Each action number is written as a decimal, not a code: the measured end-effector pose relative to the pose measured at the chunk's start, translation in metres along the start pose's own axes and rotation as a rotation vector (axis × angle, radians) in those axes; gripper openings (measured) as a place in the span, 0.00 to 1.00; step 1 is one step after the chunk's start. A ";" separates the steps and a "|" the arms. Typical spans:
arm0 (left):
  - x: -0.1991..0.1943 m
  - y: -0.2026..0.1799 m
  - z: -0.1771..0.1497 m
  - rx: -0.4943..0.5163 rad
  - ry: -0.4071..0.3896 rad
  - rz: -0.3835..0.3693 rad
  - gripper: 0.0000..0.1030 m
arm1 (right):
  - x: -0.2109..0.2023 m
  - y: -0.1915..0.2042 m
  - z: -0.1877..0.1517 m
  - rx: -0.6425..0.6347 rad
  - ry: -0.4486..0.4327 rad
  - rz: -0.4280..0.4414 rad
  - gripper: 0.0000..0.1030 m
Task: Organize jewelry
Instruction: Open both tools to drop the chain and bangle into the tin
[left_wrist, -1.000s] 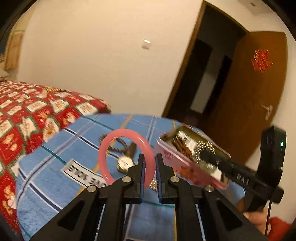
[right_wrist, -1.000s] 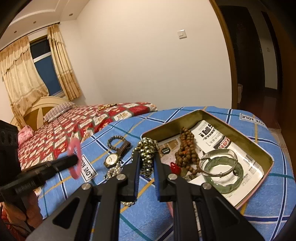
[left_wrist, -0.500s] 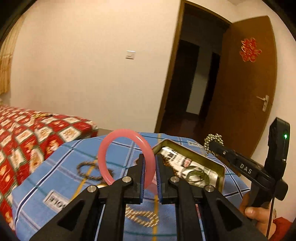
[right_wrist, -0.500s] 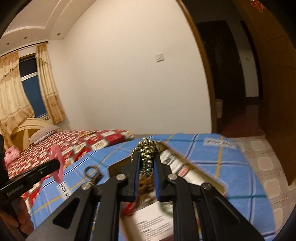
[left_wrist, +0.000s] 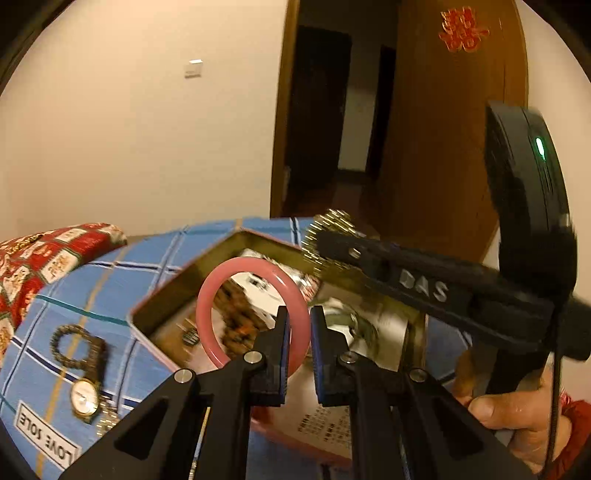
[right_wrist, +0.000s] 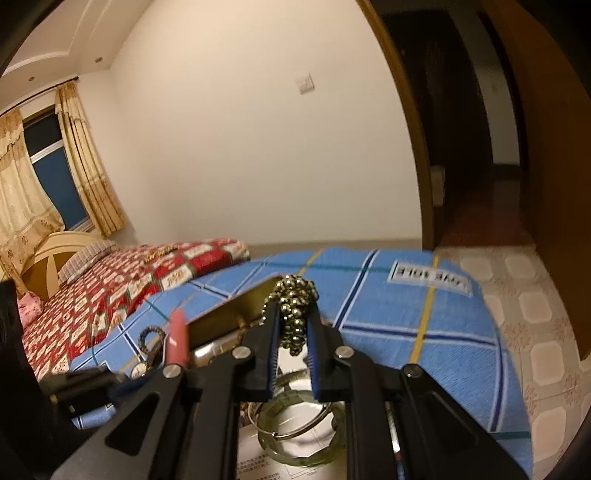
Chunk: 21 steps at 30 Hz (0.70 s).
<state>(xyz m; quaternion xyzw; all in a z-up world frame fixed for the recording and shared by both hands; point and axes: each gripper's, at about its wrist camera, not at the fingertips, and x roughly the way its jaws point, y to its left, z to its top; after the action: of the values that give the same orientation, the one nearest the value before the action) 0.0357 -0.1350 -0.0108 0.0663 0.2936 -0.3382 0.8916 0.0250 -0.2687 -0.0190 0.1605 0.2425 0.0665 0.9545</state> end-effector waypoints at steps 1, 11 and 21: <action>0.003 -0.002 -0.002 0.007 0.010 0.001 0.09 | 0.002 -0.002 0.000 0.008 0.013 0.009 0.16; 0.011 -0.007 -0.003 -0.001 0.056 0.034 0.10 | 0.014 -0.003 -0.003 -0.009 0.076 0.009 0.20; 0.003 -0.014 -0.008 -0.002 0.048 0.162 0.40 | 0.002 -0.011 -0.001 0.024 0.000 -0.036 0.63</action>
<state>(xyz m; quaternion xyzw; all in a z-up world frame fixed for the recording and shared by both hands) 0.0251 -0.1450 -0.0181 0.0973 0.3090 -0.2629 0.9088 0.0271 -0.2783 -0.0243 0.1676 0.2461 0.0465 0.9535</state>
